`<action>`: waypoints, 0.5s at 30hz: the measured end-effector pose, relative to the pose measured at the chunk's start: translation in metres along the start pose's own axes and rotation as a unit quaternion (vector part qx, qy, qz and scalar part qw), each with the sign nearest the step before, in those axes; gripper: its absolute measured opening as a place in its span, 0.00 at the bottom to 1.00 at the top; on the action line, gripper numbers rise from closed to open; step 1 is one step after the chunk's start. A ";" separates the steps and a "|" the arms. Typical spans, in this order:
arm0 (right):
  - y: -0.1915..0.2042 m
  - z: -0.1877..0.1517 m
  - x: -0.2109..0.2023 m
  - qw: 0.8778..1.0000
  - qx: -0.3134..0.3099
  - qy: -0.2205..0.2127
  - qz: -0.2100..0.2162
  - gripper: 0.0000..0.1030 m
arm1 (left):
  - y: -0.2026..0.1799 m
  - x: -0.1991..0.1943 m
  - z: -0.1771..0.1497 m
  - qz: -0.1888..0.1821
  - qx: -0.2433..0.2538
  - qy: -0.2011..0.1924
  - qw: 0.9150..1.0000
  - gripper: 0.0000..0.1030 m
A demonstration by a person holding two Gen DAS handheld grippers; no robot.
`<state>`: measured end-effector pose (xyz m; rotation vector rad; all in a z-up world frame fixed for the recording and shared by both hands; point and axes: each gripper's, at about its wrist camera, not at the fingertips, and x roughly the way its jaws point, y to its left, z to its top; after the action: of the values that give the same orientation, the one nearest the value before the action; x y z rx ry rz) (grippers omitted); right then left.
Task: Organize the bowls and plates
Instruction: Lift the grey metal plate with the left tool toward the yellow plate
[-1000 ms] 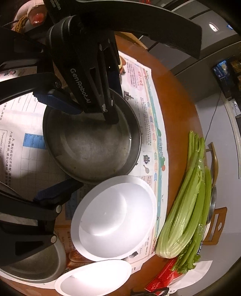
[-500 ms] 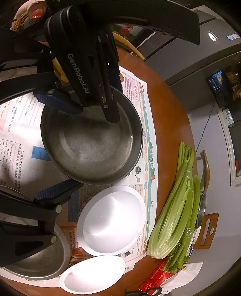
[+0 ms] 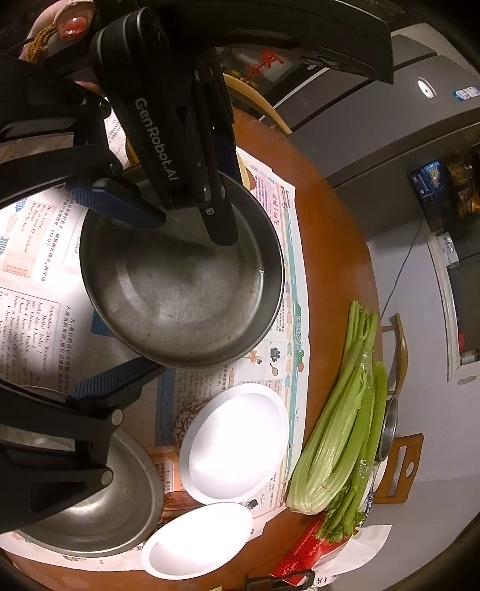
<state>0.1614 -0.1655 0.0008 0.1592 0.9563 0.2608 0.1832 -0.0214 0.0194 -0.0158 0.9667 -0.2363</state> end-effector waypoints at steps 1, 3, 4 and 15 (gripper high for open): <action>0.001 -0.001 -0.002 1.000 -0.002 -0.002 0.001 0.70 | 0.000 -0.002 -0.002 0.000 -0.001 -0.002 1.000 0.42; 0.004 -0.003 -0.005 1.000 -0.006 -0.005 0.001 0.70 | 0.000 -0.006 -0.005 0.002 -0.003 -0.005 1.000 0.42; 0.004 -0.003 -0.007 1.000 -0.008 -0.007 0.001 0.70 | 0.001 -0.009 -0.006 0.001 -0.005 -0.006 1.000 0.42; 0.018 -0.015 -0.029 0.999 -0.024 -0.028 0.010 0.70 | 0.005 -0.041 -0.024 0.005 -0.017 -0.031 0.999 0.43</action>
<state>0.1308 -0.1564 0.0193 0.1307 0.8921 0.2960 0.1420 -0.0064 0.0384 -0.0495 0.9098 -0.2091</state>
